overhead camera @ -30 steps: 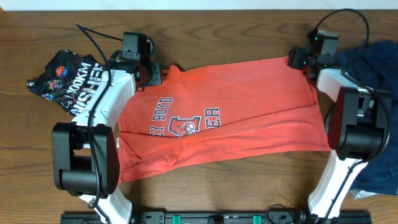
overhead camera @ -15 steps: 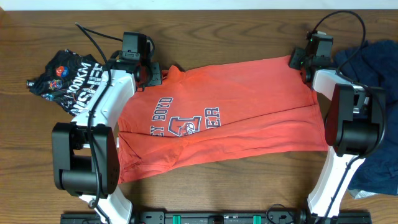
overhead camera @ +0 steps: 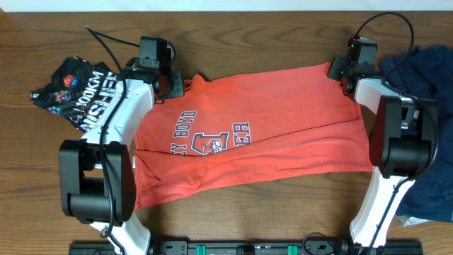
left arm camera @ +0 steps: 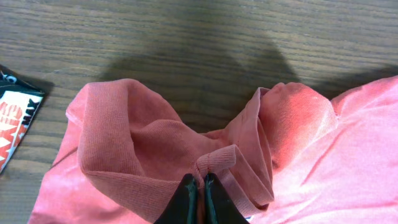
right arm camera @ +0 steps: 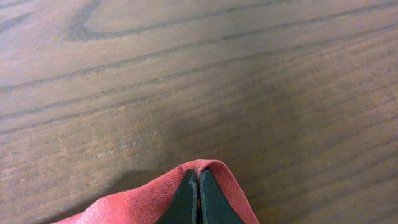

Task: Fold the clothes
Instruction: 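Fold the shirt's top half down toward the bottom with both grippers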

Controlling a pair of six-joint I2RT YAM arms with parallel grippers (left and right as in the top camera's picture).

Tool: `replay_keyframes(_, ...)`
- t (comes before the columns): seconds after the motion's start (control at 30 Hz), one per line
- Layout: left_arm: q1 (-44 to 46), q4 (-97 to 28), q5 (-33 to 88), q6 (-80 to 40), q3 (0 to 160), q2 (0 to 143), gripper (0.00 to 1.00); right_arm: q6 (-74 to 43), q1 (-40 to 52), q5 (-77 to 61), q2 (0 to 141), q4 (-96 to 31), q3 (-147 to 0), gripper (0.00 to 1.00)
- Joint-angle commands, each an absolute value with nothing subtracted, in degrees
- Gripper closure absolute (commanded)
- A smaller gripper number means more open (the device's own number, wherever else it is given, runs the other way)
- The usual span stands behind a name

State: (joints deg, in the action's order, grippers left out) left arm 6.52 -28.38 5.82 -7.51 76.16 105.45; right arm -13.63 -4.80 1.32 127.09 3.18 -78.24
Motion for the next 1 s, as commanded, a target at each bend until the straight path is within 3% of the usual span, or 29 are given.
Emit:
replay_keyframes(0.0,6.4,-29.4,6.0,-7.6,76.1,100.4,0.94,-13.9,-5.3,2.0,124.4,0.7,-78.0,0.99)
replay_keyframes(0.2,6.4,-36.9,6.0,-7.7,76.1,93.8,0.94,-13.9,-6.4,2.1,116.7,-6.1,-78.0,0.99)
replay_keyframes(0.57,4.0,-52.9,6.0,-9.3,76.1,82.7,0.94,-11.1,-9.7,3.8,102.7,-30.6,-78.0,0.99)
replay_keyframes(0.97,0.9,-71.2,6.0,-13.0,76.1,80.4,0.94,-9.5,-12.7,6.9,97.1,-53.8,-78.0,0.99)
